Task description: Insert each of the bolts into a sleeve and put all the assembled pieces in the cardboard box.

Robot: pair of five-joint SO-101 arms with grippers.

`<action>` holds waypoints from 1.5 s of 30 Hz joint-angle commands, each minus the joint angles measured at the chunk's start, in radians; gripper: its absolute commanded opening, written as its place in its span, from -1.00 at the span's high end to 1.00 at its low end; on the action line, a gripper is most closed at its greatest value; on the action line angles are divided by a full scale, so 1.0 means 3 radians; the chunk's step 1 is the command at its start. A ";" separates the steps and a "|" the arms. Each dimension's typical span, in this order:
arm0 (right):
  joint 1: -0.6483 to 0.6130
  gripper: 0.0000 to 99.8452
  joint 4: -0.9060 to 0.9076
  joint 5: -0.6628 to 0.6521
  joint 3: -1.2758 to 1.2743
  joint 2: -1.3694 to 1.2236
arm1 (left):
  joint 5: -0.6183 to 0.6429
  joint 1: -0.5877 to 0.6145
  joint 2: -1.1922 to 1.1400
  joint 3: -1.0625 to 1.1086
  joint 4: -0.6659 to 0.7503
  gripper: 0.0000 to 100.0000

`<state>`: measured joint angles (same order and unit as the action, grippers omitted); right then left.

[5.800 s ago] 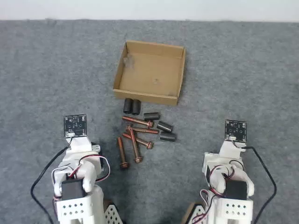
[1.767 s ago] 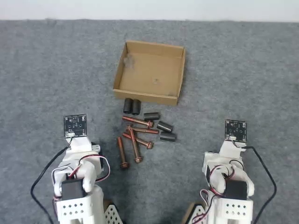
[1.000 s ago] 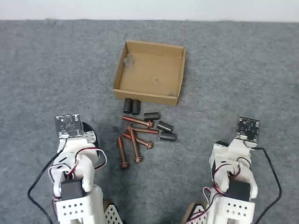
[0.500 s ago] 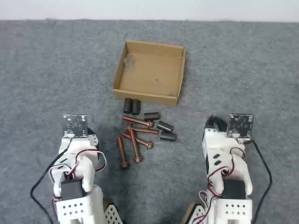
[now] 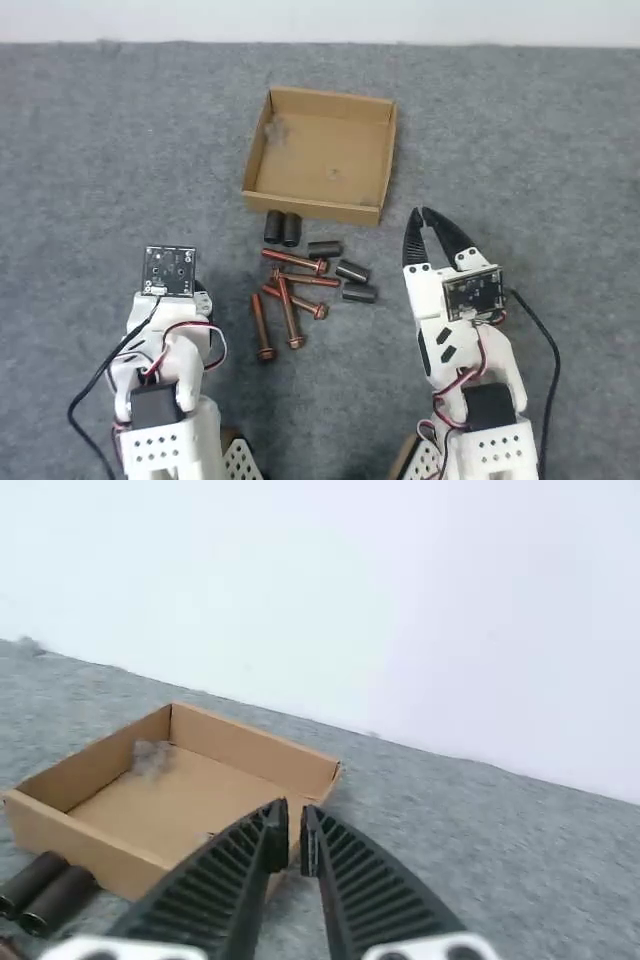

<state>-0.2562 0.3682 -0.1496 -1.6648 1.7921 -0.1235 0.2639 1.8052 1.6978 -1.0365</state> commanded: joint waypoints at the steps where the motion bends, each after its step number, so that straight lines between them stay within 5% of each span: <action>1: -0.0023 0.98 -0.0028 -0.0051 0.0189 0.0018 | -0.0020 -0.0031 0.0046 -0.0043 -0.0020 0.98; 7: -0.0028 0.98 0.0340 -0.0046 0.0604 -0.0243 | -0.0020 -0.0031 0.0046 -0.0043 -0.0020 0.98; 21: -0.0054 0.98 0.0616 -0.0046 0.2107 -0.2984 | -0.0020 -0.0031 0.0046 -0.0043 -0.0010 0.98; 31: -0.0504 0.98 0.0923 -0.0082 0.2506 -0.3782 | -0.0026 -0.0031 0.0046 -0.0043 -0.0005 0.98; 45: -0.0831 0.98 0.1609 -0.0956 0.3601 -0.5025 | -0.0036 -0.0031 0.0046 -0.0043 -0.0005 0.98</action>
<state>-0.4833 0.8316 -0.3936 -0.7058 0.3682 -0.1250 0.2639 1.8052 1.6978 -1.0365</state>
